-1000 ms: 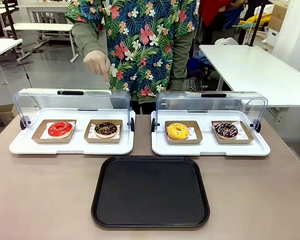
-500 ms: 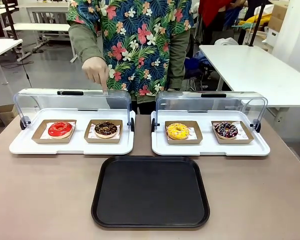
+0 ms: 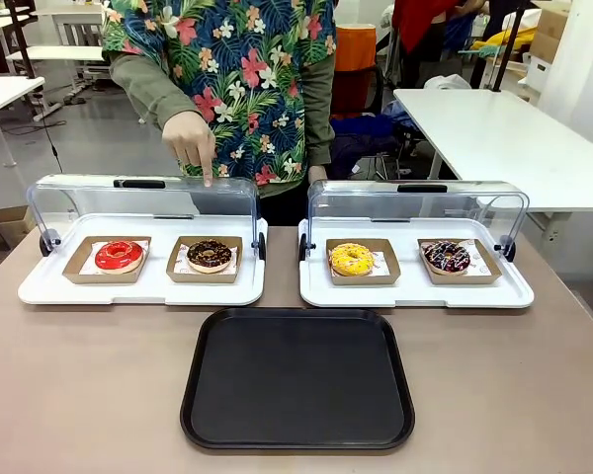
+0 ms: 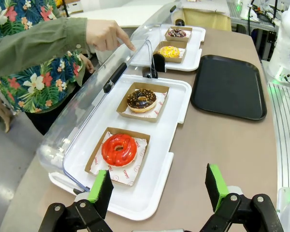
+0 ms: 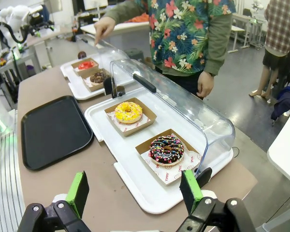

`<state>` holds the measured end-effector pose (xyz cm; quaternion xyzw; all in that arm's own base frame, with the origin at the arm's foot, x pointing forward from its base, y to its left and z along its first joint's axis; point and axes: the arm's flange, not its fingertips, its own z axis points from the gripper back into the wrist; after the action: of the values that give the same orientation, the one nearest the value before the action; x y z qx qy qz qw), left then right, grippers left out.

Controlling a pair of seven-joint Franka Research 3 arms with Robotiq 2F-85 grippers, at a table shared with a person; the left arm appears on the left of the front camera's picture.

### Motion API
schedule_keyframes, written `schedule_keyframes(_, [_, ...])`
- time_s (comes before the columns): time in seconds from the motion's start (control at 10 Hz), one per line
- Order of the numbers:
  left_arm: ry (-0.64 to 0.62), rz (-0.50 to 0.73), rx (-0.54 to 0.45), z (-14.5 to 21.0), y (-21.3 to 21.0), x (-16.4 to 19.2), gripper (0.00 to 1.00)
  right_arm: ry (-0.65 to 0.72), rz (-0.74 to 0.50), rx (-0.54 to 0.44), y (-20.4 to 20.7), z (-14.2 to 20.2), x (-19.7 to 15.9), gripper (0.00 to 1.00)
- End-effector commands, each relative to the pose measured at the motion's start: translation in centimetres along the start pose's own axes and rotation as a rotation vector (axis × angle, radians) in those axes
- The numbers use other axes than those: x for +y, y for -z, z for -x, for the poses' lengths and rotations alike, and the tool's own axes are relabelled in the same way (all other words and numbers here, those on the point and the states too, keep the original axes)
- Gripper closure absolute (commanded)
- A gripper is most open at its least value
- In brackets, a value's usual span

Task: Move the second donut from the left to the tray.
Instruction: Pick up the Paper togo box containing the Donut indicated by the person and place it on the Handle tray.

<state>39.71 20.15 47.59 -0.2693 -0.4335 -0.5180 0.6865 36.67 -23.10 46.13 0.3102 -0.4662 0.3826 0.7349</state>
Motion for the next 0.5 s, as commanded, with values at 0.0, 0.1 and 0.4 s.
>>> schedule_keyframes(0.0, [0.008, 0.006, -0.007, -0.13, -0.04, -0.10, 0.00, -0.029, 0.005, -0.030, 0.02, -0.20, -0.37, 0.00])
schedule_keyframes(0.1, [0.008, 0.006, -0.007, -0.13, -0.04, -0.10, 0.00, -0.029, 0.005, -0.030, 0.02, -0.20, -0.37, 0.00])
schedule_keyframes(0.4, [0.008, 0.006, -0.007, -0.13, -0.04, -0.10, 0.00, -0.029, 0.005, -0.030, 0.02, -0.20, -0.37, 0.00])
